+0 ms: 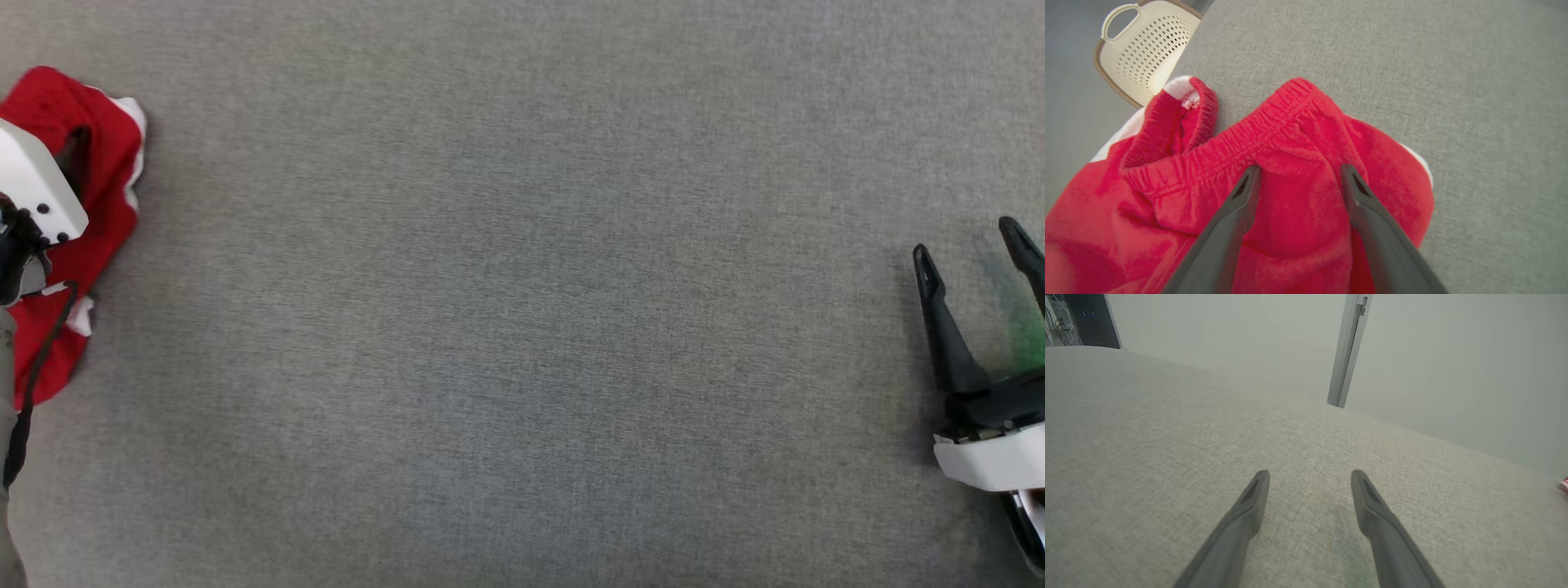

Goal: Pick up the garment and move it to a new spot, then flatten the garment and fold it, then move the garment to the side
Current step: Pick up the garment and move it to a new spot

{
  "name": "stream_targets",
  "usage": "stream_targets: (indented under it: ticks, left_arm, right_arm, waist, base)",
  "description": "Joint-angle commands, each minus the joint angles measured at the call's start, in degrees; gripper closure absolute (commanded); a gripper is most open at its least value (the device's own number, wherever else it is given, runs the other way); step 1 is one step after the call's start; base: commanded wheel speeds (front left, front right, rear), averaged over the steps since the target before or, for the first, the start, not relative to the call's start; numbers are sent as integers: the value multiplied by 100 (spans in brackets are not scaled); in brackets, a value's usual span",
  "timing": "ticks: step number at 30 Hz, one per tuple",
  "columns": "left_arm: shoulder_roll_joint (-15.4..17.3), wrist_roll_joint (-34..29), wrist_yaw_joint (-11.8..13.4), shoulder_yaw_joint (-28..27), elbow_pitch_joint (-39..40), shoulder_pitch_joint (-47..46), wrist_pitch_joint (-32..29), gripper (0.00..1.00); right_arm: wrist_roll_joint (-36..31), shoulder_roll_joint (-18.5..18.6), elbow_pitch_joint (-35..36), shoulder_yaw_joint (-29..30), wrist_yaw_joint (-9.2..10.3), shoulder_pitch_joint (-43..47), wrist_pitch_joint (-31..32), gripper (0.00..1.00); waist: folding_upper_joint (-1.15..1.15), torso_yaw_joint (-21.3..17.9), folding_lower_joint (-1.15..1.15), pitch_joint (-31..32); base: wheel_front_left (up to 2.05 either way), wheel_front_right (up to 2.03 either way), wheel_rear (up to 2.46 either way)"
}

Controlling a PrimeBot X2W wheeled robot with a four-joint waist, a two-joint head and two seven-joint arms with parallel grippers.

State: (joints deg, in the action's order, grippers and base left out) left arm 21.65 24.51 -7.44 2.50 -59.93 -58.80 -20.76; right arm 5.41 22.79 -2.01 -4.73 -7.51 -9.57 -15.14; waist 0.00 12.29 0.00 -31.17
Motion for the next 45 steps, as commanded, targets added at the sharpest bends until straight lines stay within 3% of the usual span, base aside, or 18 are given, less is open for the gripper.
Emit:
stream_targets:
  ticks: [1, 4, 5, 6, 7, 10, 14, 22, 27, 34, 39, 45]
  left_arm:
    - [64, 40, 1, 17, -88, -81, -50, 0]
    - [32, 142, -1, 166, -357, -92, -333, 0]
    - [-9, 193, -1, 217, -414, -29, -392, 5]
    - [-50, 235, -1, 274, -428, 8, -406, 82]
    - [-45, 286, -2, 320, -422, 31, -358, 100]
    - [9, 368, -1, 468, -295, 114, 52, 100]
    - [85, 534, -10, 624, 107, 92, 1102, 100]
    - [211, 1282, -2, 1360, 1302, 516, 2581, 100]
    - [353, 1847, -1, 1796, 2132, 812, 2760, 100]
    - [516, 2515, -2, 2278, 3273, 1194, 2780, 100]
    - [319, 2711, -1, 2510, 4017, 1185, 2694, 100]
    - [-15, 2606, 99, 2675, 4418, 1056, 2798, 100]
  right_arm:
    - [-4, 24, -53, 1, 5, -9, 2, 0]
    - [12, -8, -63, 42, 6, 20, 23, 0]
    - [6, -33, -64, 56, 6, 35, 27, 0]
    - [-4, -54, -80, 52, 6, 34, 32, 0]
    - [-9, -68, -98, 38, 7, 27, 36, 0]
    - [-9, -110, -155, -25, 9, -62, 40, 0]
    - [31, -210, -163, -121, 9, -203, 31, 0]
    - [114, -508, -321, -257, 4, -274, 0, 0]
    - [154, -740, -417, -308, 4, -225, 0, 0]
    - [214, -1111, -588, -382, 5, -46, 0, 0]
    - [224, -1284, -644, -333, 4, 71, 0, 0]
    - [237, -1412, -651, -273, 4, 138, 0, 0]
  waist:
    - [0, -292, 0, -332]
    - [0, -333, 0, -433]
    - [0, -333, 0, -452]
    - [0, -333, 0, -467]
    - [0, -329, 0, -480]
    - [0, -306, 0, -464]
    - [0, -287, 0, -253]
    - [0, -435, 0, 661]
    - [0, -644, 0, 1134]
    - [0, -1392, 0, 1855]
    - [0, -2062, 0, 2201]
    - [0, -2507, 0, 2376]
  base:
    - [0, 0, 0]
    - [0, 0, 0]
    - [0, 0, 0]
    - [0, 0, 0]
    - [0, 0, 0]
    - [0, 0, 0]
    - [0, 0, 0]
    - [0, 0, 0]
    - [0, 0, 0]
    - [0, 0, 0]
    - [0, 0, 0]
    - [0, 0, 0]
